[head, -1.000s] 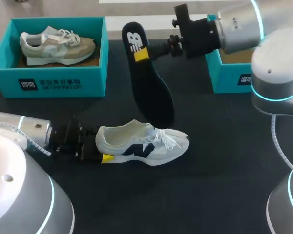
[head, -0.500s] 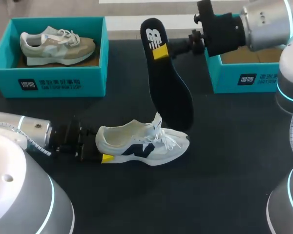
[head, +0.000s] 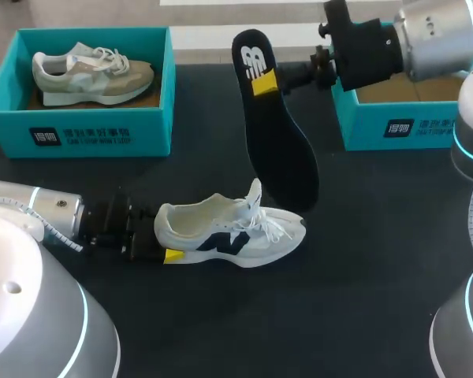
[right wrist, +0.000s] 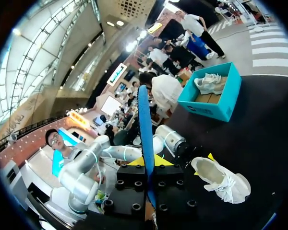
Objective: Take the shoe out of the shoebox, open the shoe tongue, remove and reinsert the insole, then place the shoe into the shoebox
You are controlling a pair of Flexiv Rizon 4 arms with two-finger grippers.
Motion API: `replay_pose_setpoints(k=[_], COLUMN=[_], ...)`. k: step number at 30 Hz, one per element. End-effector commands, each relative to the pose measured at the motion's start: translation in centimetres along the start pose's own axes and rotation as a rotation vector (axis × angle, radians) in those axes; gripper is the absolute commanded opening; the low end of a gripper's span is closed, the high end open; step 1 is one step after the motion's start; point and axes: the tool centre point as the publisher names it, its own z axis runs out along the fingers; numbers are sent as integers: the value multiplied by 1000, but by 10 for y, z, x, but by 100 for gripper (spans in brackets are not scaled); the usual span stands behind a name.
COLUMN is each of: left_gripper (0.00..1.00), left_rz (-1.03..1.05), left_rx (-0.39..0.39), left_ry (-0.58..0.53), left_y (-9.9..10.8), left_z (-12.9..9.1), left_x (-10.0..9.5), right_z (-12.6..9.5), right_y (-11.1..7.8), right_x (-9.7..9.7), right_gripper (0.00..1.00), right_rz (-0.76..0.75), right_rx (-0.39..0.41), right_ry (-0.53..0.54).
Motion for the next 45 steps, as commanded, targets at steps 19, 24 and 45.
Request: replay_pose_setpoints(k=[19,24,45], left_gripper=[0,0,0], left_rz=[0,0,0], left_rx=[-2,-2,-2], left_ry=[2,2,2], left_y=[7,7,7], left_z=[3,3,3], left_x=[-2,-2,-2], right_z=[-37,-35,-24], right_y=[-27,-32,-49], right_x=[62,72,82], right_gripper=[0,0,0], right_rz=[175,151,50], right_rx=[-131,-171,-157], right_ry=[53,41,15])
